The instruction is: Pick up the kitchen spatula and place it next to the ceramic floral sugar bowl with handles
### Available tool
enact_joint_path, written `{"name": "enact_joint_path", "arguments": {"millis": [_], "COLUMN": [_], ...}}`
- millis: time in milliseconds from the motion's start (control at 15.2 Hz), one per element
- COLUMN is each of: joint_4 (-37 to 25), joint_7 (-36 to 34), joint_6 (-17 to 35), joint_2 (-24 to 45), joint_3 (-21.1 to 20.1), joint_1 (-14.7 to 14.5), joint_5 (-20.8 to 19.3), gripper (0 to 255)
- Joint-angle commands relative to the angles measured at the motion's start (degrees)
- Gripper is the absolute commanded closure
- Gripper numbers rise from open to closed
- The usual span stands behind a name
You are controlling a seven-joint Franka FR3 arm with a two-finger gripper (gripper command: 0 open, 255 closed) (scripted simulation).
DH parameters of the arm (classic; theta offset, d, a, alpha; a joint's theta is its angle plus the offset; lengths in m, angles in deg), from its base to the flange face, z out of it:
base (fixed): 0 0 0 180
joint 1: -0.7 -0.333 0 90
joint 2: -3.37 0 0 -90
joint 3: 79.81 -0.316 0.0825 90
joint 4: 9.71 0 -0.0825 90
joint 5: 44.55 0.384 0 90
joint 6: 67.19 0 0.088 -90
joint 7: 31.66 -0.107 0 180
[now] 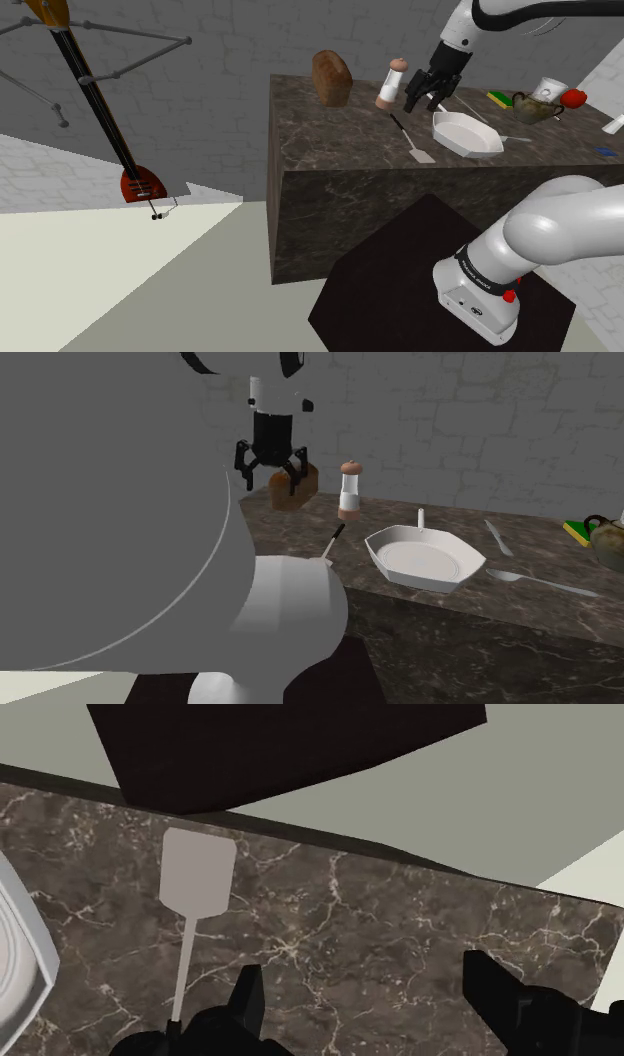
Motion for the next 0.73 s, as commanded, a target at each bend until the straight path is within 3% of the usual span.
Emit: {"name": "enact_joint_path", "arguments": {"millis": [0,660], "joint_4": [0.8,1.2], "joint_7": [-0.6,-3.0], "joint_6": [3.7,20.6], "joint_2": [2.5,17.1], "joint_3": [0.5,4.6], "joint_1": [1.2,7.2], "joint_5": [-0.9,-5.4], "gripper": [0,0]}}
